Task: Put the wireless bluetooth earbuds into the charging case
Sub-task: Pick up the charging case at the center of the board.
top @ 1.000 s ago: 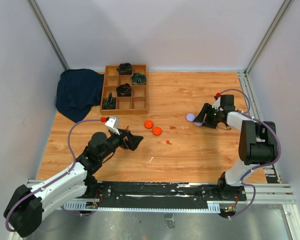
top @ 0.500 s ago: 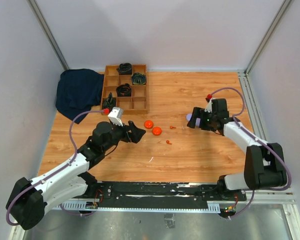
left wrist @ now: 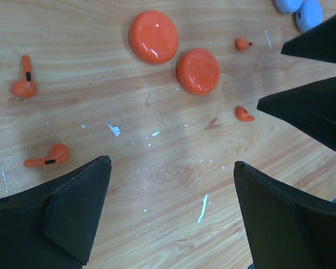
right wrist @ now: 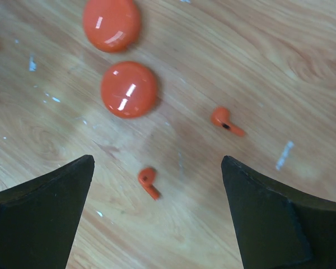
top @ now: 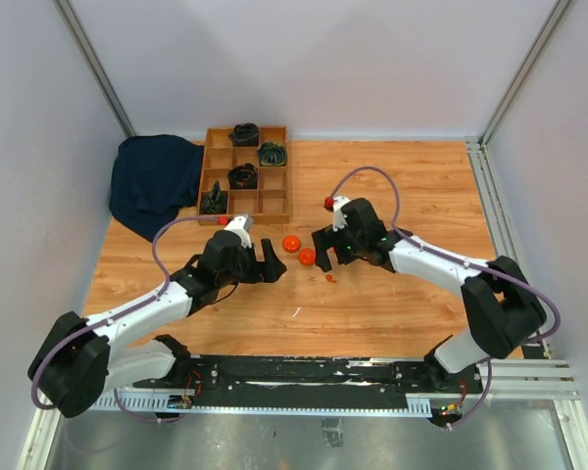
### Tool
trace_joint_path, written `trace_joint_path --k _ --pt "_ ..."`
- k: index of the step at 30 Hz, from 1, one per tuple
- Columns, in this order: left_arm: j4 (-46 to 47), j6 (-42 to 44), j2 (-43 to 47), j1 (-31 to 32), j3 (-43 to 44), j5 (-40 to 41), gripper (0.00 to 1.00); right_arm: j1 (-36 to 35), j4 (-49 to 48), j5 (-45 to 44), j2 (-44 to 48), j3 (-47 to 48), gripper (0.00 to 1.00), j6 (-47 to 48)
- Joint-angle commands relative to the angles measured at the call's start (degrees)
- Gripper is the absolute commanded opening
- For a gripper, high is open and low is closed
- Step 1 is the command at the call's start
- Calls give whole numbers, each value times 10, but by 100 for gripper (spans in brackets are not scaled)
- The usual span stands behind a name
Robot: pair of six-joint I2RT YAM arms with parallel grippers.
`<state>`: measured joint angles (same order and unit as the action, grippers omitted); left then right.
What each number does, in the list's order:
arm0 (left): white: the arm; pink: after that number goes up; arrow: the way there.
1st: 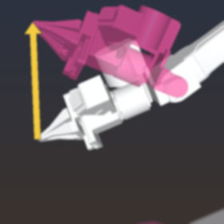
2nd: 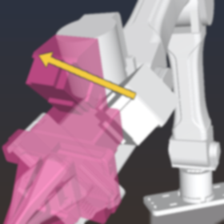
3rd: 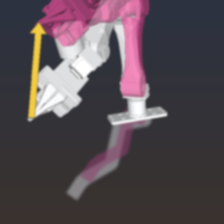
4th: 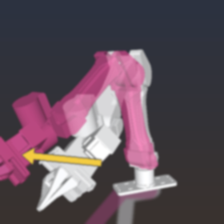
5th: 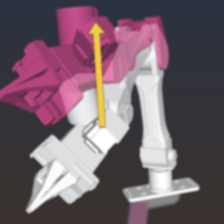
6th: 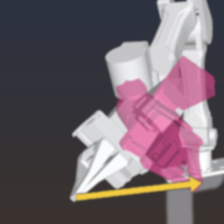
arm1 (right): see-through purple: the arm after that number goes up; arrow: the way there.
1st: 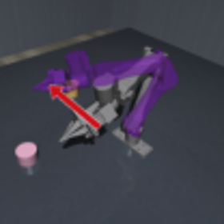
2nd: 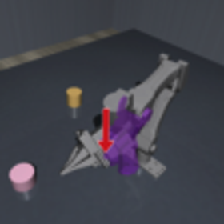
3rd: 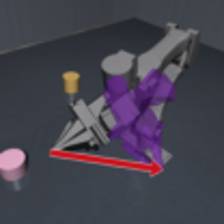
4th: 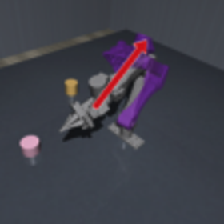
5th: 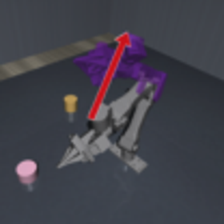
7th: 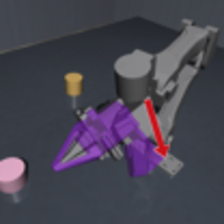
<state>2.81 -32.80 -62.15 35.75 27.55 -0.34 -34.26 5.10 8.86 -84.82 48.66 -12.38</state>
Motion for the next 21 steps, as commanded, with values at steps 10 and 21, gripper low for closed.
trace_joint_path --k 10,21 --pt "37 -22 -10 -47 -8 -43 98 -92 -32 -54 -141 108 84 109" --pt "66 -27 44 -74 -47 -83 95 -100 -54 -40 -202 121 72 130"
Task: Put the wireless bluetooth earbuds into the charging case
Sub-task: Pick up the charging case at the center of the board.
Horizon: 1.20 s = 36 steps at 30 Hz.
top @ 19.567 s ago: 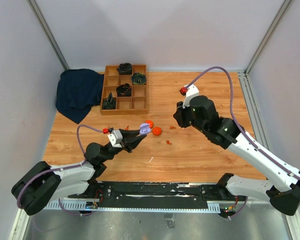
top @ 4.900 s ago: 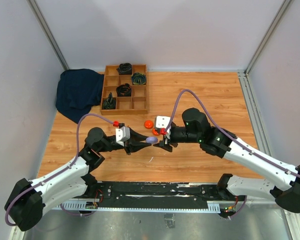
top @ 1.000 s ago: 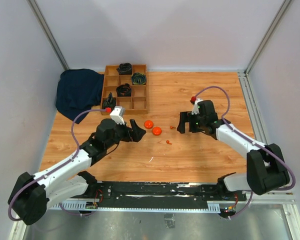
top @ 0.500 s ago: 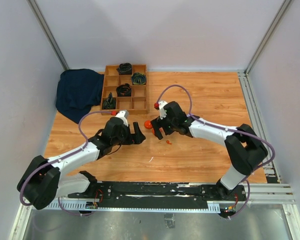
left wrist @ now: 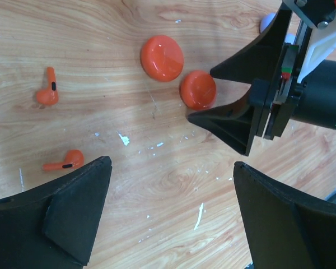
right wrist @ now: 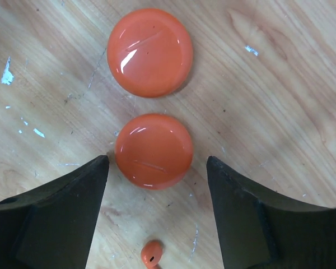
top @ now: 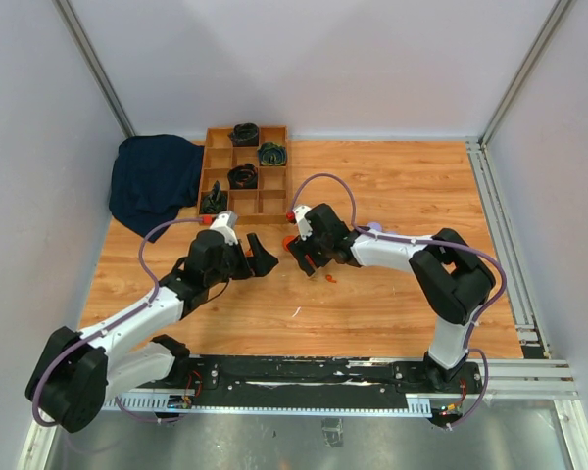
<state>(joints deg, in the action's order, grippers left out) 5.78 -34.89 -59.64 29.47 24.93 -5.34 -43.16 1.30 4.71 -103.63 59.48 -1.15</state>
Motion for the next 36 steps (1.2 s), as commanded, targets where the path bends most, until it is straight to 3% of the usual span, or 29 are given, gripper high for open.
trace_joint_path --k 1,8,12,28,36 --pt "43 -9 21 -14 -25 -40 94 -11 -21 4 -17 10 70 18" --pt "73 -28 24 -27 -37 -77 94 -11 -36 8 -13 -9 51 34" --pt "81 -36 25 -29 -39 -94 93 -11 -35 20 16 -25 46 47" --pt "87 -36 24 -33 -12 -250 89 -37 56 114 239 -81 47 173" --pt "92 -47 3 -33 17 -377 80 -84 106 119 309 -63 49 255"
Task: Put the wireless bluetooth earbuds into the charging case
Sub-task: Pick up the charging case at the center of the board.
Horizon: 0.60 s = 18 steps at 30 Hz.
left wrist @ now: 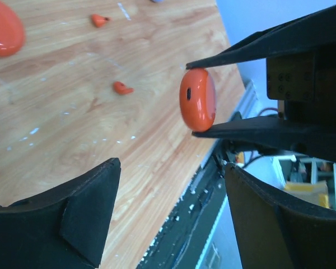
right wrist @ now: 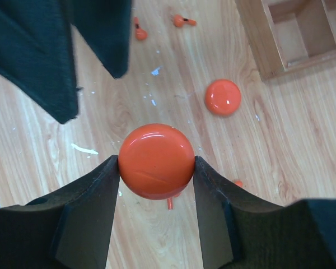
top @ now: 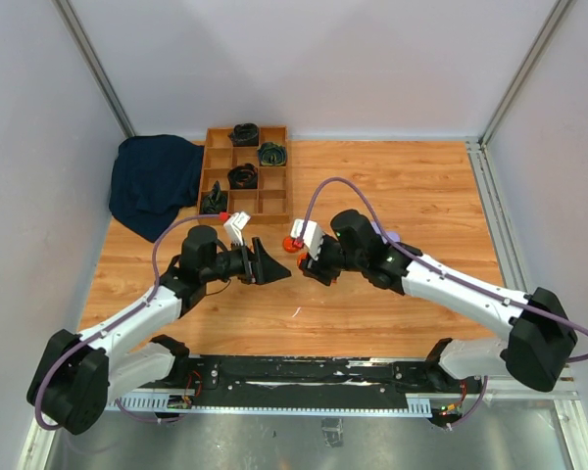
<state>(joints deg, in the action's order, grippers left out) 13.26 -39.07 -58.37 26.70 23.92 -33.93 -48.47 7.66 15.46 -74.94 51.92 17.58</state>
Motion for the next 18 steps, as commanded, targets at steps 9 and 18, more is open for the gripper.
trace_joint_path --k 9,18 --pt "34 -19 -20 -3 36 -142 72 -91 65 -14 39 39 50 133" --pt "45 -21 -49 20 46 -148 58 -117 72 -17 38 55 51 168"
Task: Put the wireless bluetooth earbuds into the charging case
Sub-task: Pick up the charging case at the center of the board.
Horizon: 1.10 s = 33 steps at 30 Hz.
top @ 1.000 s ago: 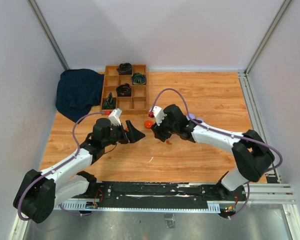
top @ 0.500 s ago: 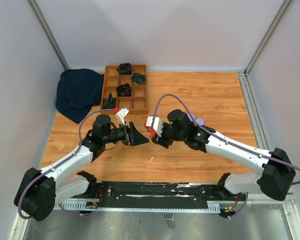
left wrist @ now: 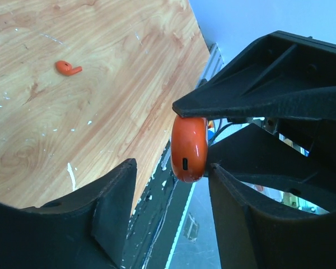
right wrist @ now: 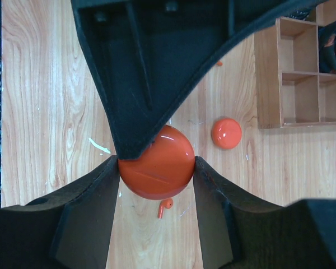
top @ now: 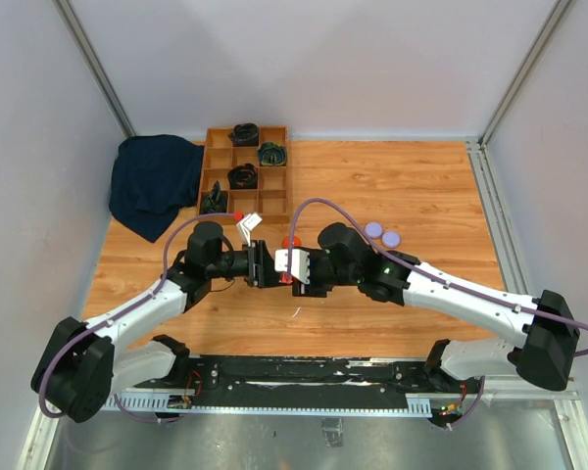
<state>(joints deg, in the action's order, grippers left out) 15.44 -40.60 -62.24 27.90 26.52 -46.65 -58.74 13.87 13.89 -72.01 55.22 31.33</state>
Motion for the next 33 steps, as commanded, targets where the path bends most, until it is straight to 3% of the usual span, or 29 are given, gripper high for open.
trace_joint_path --k 1,10,15,24,29,33 --pt "24 -5 -13 10 22 -22 56 -15 11 1 9 23 51 34" --pt "31 -5 -22 14 25 -37 28 -20 14 9 7 23 55 52" --pt "38 -2 -14 15 20 -34 3 -20 15 -6 15 19 68 51" --pt "100 11 30 15 -18 27 0 25 22 38 70 21 90 -46" --pt "161 5 78 15 -48 83 0 97 -26 122 108 0 96 -167" --pt "190 6 125 16 -66 136 0 126 -110 137 138 -38 96 -267"
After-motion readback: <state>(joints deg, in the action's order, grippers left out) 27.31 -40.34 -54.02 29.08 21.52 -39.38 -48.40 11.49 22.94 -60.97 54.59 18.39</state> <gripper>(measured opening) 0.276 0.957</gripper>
